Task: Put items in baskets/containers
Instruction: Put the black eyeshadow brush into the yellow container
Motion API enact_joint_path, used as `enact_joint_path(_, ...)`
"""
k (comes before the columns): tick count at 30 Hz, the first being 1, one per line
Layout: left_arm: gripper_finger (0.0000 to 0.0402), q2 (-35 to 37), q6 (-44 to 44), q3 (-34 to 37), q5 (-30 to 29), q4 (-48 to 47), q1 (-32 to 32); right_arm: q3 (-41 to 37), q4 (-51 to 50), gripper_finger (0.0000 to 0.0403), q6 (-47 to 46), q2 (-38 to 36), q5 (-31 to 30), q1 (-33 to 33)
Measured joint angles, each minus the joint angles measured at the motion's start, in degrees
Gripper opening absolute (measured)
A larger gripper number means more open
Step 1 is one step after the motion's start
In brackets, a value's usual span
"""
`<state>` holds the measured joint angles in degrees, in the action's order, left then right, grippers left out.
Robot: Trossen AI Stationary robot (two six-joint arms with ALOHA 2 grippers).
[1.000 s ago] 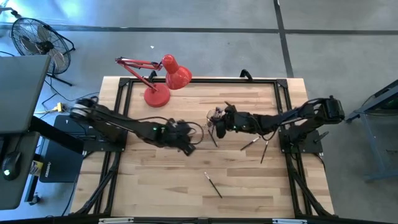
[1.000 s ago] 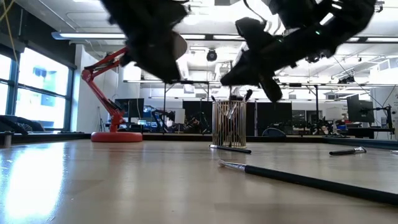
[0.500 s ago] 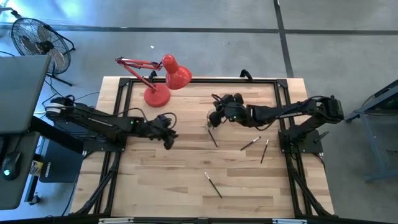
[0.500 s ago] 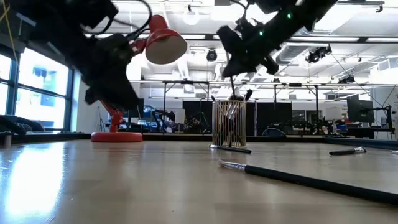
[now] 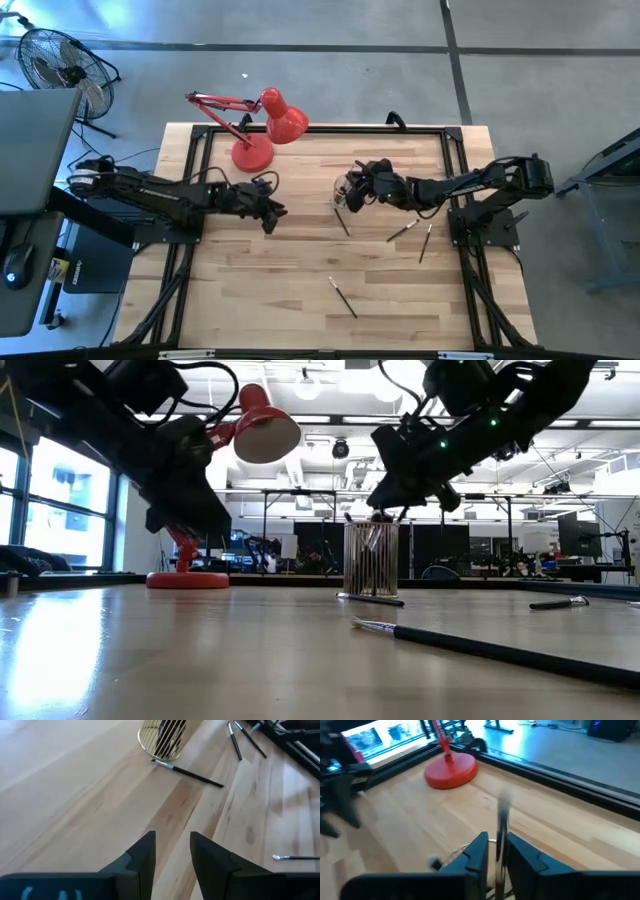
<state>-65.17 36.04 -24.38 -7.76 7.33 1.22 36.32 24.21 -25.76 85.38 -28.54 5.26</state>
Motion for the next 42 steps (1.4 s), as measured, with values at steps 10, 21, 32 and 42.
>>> enact_joint_path(10, 0.0119, 0.0, -1.3, 0.0, 5.6, 0.3, 4.6, 2.6, -0.3, 0.0136, 4.4, -0.2, 2.0, 0.0)
enact_joint_path(21, 0.0119, 0.0, -1.3, 0.0, 5.1, 3.3, 4.4, 10.7, -17.6, 0.0171, 10.4, -8.2, -0.8, -0.1)
enact_joint_path(32, 0.0119, 0.0, -1.5, 0.0, 3.7, 5.5, 4.4, 19.2, -60.6, 0.0080, -19.6, -12.0, 7.2, -1.4)
enact_joint_path(42, 0.0119, 0.0, -3.2, 0.0, 3.6, 5.2, 4.4, 19.3, -83.3, 0.0020, -48.4, -11.9, 11.3, -9.4)
